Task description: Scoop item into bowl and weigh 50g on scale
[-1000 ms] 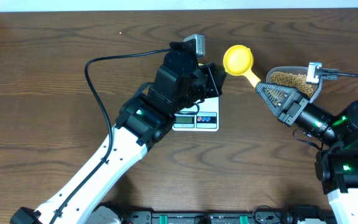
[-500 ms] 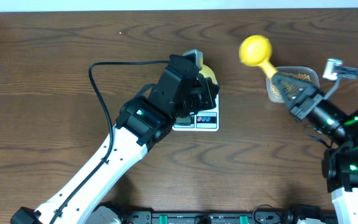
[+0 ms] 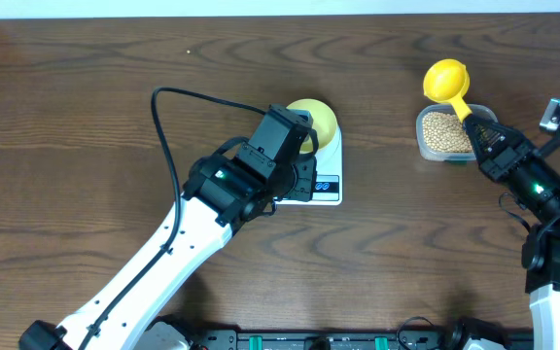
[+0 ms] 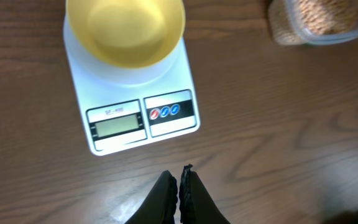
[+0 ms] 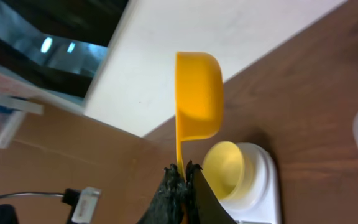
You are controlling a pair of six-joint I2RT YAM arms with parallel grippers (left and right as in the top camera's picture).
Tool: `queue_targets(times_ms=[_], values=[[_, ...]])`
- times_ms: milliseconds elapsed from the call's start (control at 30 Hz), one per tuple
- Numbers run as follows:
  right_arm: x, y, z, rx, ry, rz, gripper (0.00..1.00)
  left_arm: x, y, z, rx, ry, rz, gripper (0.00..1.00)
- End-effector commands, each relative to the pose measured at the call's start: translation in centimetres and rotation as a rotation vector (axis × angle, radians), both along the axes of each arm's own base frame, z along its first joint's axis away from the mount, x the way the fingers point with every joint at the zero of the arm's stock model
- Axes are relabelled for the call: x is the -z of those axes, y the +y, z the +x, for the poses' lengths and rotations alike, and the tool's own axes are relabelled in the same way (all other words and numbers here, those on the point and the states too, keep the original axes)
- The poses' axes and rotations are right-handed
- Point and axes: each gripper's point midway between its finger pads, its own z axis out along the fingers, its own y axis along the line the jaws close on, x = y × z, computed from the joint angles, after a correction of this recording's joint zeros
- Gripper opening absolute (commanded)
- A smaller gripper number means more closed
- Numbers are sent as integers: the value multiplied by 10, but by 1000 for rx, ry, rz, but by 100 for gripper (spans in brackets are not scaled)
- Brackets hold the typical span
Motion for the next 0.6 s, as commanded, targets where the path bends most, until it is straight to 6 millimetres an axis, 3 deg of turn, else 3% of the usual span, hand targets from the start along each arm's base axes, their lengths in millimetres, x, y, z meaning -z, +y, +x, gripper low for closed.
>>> queue_targets(times_ms=[0, 300, 400, 567], values=[[-15, -10, 4, 45, -60, -112, 2, 16, 6, 7, 3, 1, 81, 7], [-14, -53, -10, 237, 166, -421, 1, 29, 7, 5, -8, 45, 104, 8], [-14, -62, -16, 237, 264, -497, 1, 30, 7, 5, -8, 48, 108, 7], [1, -64, -19, 164, 411, -547, 1, 50, 9, 1, -5, 114, 151, 7]])
